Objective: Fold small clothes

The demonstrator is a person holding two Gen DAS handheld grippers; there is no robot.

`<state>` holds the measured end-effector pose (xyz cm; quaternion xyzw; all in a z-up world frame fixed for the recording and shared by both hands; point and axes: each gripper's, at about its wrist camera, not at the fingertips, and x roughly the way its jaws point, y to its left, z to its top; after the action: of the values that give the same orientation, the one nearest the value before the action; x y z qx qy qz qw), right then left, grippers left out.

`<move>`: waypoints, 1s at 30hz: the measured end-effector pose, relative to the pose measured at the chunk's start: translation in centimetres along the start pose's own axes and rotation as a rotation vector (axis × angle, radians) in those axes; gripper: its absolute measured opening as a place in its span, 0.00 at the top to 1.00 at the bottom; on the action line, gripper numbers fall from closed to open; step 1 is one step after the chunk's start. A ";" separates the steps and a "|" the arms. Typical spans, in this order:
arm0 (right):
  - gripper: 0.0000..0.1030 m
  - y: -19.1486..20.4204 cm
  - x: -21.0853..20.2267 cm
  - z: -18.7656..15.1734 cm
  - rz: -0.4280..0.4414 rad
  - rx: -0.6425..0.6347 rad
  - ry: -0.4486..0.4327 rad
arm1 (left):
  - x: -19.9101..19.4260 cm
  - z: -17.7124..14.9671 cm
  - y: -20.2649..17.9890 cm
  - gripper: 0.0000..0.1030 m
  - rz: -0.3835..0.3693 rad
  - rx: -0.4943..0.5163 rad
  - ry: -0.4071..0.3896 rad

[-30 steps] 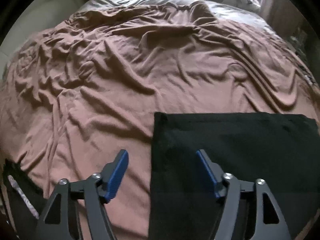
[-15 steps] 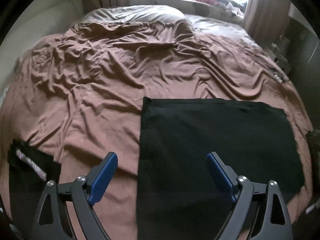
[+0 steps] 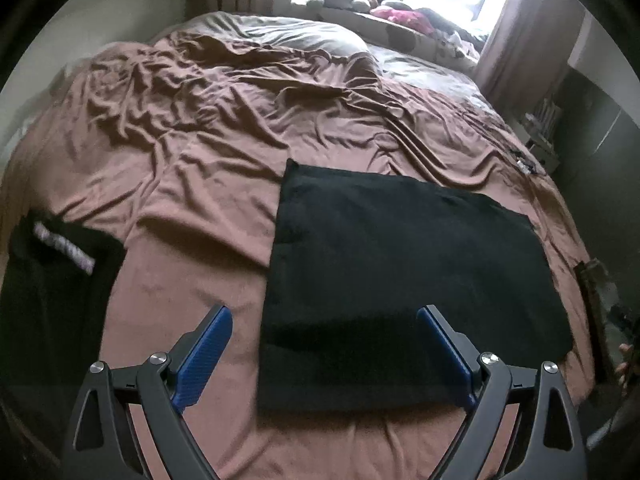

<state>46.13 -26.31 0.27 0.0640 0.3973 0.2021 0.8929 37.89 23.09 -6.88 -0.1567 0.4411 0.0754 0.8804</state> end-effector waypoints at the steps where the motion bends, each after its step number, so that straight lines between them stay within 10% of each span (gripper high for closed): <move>1: 0.02 -0.2 -0.3 -0.6 0.001 0.007 -0.001 | -0.3 -0.5 0.2 0.09 -0.011 -0.014 -0.002; 17: 0.01 -4.8 -1.7 -9.0 0.094 0.273 -0.052 | -1.3 -8.6 2.8 0.10 -0.117 -0.164 -0.031; 22: 0.27 -6.9 0.0 -11.1 0.164 0.377 -0.045 | -0.2 -10.4 3.9 0.25 -0.138 -0.235 -0.021; 30: 0.38 -7.8 3.3 -12.2 0.268 0.451 -0.025 | 2.0 -11.3 4.9 0.32 -0.222 -0.350 0.006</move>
<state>41.54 -32.57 -12.42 0.3158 0.4092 0.2239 0.8262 29.28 23.77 -15.89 -0.3550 0.4040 0.0531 0.8414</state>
